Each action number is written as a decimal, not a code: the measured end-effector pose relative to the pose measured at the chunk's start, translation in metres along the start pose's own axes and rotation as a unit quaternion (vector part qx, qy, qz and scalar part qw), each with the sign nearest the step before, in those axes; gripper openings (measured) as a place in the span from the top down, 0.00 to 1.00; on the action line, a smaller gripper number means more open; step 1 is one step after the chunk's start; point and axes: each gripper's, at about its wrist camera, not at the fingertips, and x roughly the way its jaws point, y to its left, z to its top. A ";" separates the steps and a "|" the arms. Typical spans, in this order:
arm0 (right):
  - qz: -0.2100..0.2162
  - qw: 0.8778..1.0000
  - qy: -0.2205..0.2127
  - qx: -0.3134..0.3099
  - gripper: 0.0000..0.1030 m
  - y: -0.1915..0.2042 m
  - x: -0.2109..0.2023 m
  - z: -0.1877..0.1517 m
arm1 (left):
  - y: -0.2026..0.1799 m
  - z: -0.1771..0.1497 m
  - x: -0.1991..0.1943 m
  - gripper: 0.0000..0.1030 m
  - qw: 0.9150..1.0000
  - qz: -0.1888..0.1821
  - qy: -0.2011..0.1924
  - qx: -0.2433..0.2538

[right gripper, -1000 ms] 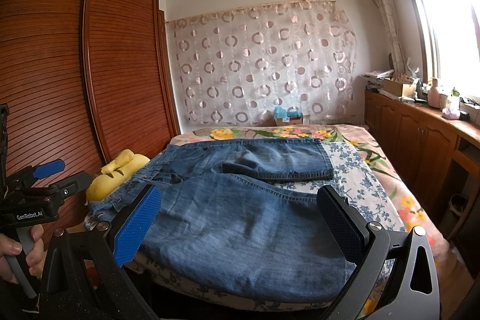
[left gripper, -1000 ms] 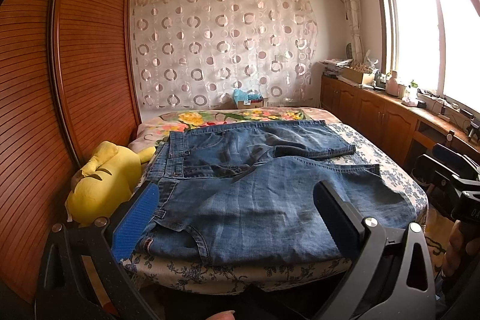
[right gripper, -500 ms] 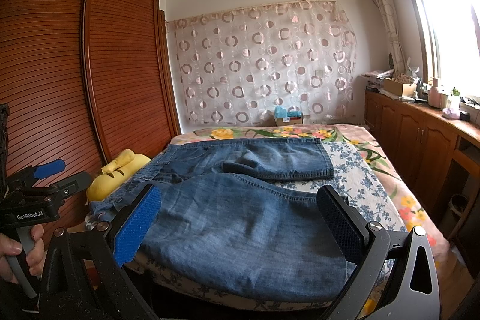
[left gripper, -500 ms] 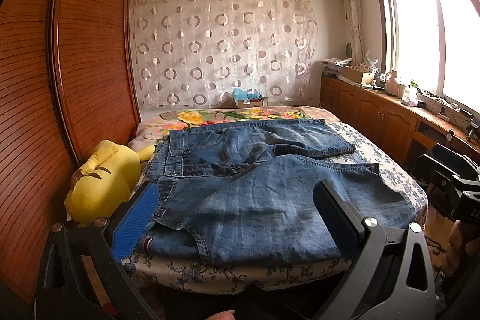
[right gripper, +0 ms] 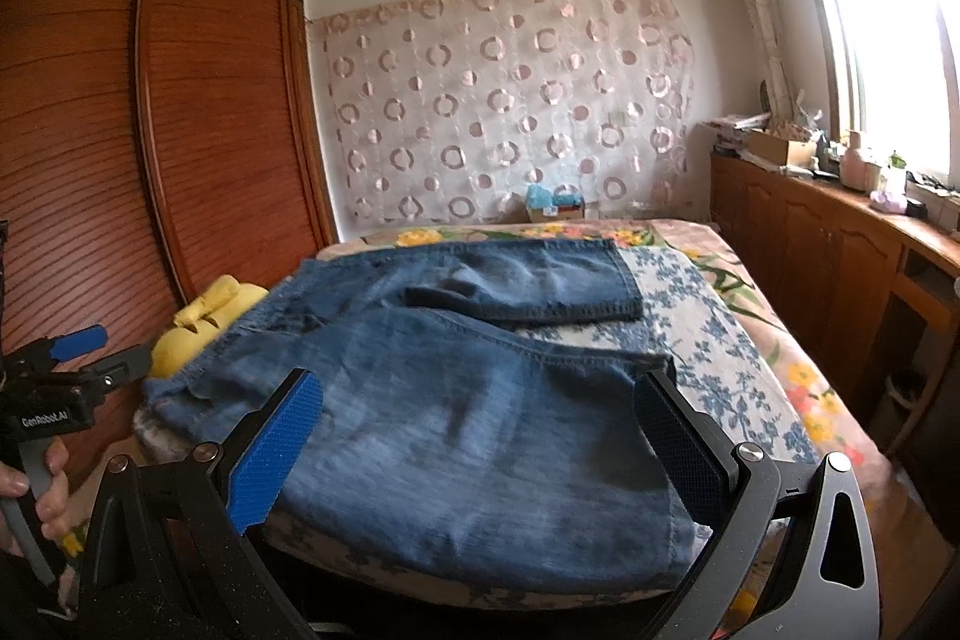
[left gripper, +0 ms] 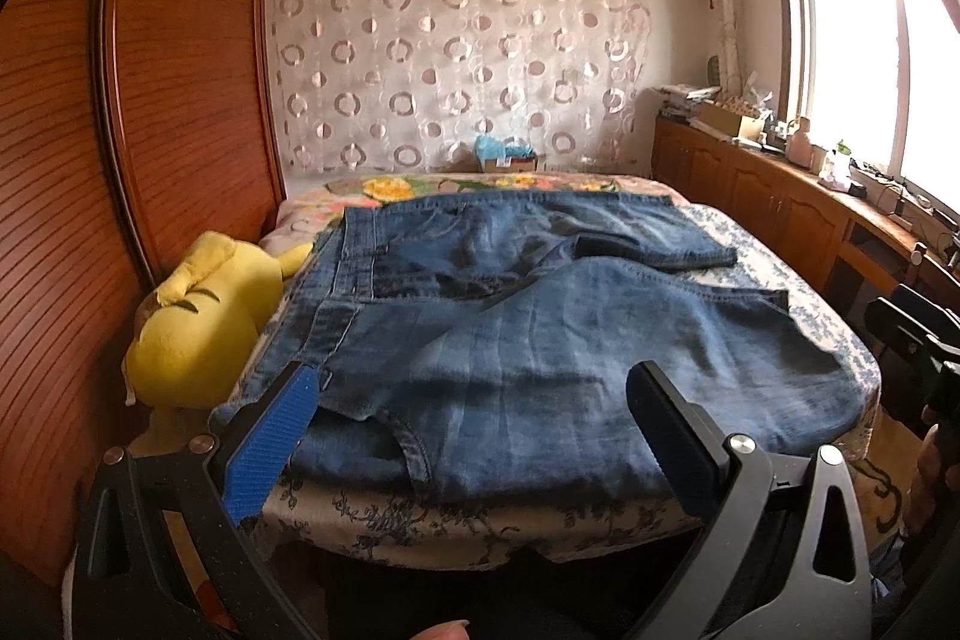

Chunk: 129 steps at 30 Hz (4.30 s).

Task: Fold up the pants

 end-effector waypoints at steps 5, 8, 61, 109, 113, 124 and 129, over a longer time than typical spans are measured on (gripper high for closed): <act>-0.039 0.999 0.008 -0.015 0.00 0.000 0.005 -0.001 | 0.013 -0.008 0.011 0.00 1.000 0.007 0.013 -0.010; -0.048 0.999 0.014 -0.020 0.00 0.003 0.007 -0.001 | 0.021 -0.010 0.017 0.00 1.000 0.015 0.018 -0.014; -0.057 0.985 0.160 -0.013 0.50 -0.050 0.001 -0.006 | 0.173 -0.057 0.093 0.05 0.989 0.074 0.100 -0.077; -0.002 0.991 0.129 -0.031 0.86 -0.053 -0.020 0.023 | 0.150 -0.003 0.064 0.90 0.998 0.002 0.035 -0.057; 0.001 0.993 0.113 -0.039 0.87 -0.054 -0.015 0.036 | 0.144 0.008 0.064 0.91 0.998 0.000 0.025 -0.051; 0.013 0.996 0.080 -0.031 0.87 -0.070 0.021 0.060 | 0.134 0.048 0.073 0.91 0.999 -0.002 0.001 -0.032; 0.013 0.996 0.081 -0.030 0.87 -0.078 0.042 0.067 | 0.129 0.063 0.077 0.91 1.000 -0.004 -0.005 -0.025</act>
